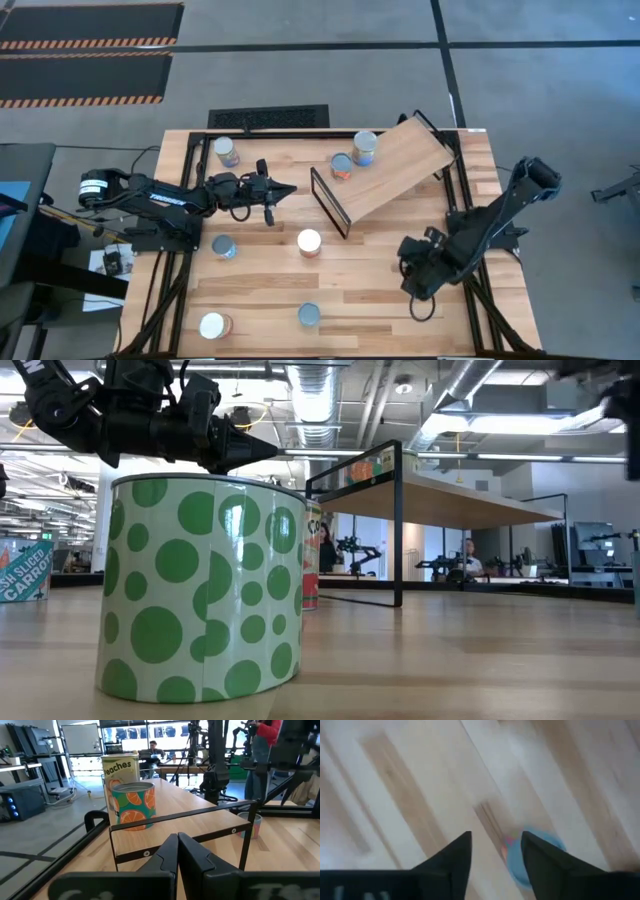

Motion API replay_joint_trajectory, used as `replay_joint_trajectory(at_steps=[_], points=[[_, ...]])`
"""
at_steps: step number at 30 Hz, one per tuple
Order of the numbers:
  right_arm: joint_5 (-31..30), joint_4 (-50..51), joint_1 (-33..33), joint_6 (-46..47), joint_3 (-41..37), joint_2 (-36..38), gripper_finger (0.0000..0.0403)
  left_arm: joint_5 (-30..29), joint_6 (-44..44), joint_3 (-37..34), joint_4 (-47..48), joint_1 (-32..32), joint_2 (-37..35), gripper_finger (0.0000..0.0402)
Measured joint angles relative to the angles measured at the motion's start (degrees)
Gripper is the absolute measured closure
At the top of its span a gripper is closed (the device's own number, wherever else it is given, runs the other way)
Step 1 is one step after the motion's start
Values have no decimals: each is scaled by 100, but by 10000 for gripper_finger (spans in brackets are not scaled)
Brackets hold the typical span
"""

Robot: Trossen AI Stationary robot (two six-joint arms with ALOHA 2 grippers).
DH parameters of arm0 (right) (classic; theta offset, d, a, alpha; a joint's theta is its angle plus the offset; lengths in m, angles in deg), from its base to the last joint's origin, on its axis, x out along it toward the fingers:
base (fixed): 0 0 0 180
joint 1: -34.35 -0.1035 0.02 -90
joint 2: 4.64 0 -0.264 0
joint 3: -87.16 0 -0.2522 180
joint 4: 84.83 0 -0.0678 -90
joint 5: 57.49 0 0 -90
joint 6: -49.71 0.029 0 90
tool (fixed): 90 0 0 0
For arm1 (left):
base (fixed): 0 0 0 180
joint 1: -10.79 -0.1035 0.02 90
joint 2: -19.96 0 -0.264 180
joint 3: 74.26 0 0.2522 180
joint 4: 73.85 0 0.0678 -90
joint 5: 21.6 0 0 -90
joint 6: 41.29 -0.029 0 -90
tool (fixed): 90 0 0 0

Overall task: Pick and place cans onto a shelf
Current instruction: Put the canned mixed vegetables on the shelf

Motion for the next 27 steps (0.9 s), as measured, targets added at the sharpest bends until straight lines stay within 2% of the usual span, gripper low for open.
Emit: replay_joint_trajectory(at_steps=[5, 14, 23, 27], points=[[284, 141, -128, 326, 0, -399, 175, 0, -2, 0, 2, 0, 0, 401], [399, 765, -121, 804, -34, -1069, 195, 0, -21, 0, 7, -1, 0, 401], [395, 35, -117, 1184, -877, -651, 203, 0, -22, 0, 7, 0, 0, 401], [395, -4, -112, 1169, -971, -555, 237, 0, -22, 0, 7, 0, 0, 401]])
